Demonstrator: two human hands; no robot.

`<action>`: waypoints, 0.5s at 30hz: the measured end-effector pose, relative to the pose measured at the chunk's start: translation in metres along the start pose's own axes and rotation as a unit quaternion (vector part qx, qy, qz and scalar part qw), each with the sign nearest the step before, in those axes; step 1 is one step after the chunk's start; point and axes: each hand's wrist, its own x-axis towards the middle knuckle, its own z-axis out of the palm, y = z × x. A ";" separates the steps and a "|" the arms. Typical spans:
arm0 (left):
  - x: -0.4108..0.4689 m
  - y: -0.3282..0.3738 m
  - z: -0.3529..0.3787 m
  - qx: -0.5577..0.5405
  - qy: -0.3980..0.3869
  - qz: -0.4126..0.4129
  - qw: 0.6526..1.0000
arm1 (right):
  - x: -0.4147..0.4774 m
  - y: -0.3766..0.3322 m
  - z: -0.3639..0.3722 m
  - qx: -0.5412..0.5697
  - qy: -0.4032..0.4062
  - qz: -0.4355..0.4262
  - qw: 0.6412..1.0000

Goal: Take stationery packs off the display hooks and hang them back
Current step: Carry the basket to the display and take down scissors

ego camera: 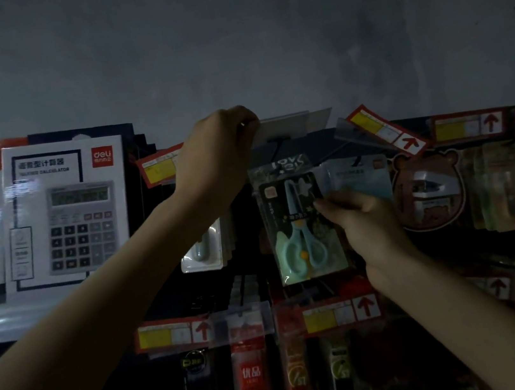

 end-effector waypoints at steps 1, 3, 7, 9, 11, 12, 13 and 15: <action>0.000 0.000 -0.001 -0.001 -0.004 -0.005 1.000 | 0.000 0.001 0.000 -0.004 -0.001 -0.001 1.000; -0.001 0.002 -0.001 -0.006 -0.005 -0.009 1.000 | 0.000 0.003 0.000 -0.008 -0.001 0.004 1.000; -0.006 0.005 -0.002 -0.029 -0.001 -0.020 0.999 | -0.001 0.007 0.001 -0.013 -0.001 0.012 1.000; -0.014 0.006 -0.004 -0.042 -0.006 -0.029 0.999 | -0.002 0.007 0.000 -0.022 -0.003 0.011 1.000; -0.029 0.008 -0.007 -0.052 -0.005 -0.035 0.998 | -0.002 0.006 -0.001 -0.030 -0.009 0.014 0.999; -0.039 0.008 -0.008 -0.050 -0.003 -0.038 0.998 | -0.002 0.006 -0.002 -0.035 -0.013 0.019 0.999; -0.050 0.007 -0.008 -0.047 -0.002 -0.046 0.998 | -0.003 0.006 -0.003 -0.041 -0.018 0.024 0.999; -0.073 0.005 -0.006 -0.034 -0.010 -0.069 0.997 | -0.002 0.006 -0.004 -0.060 -0.026 0.033 0.997</action>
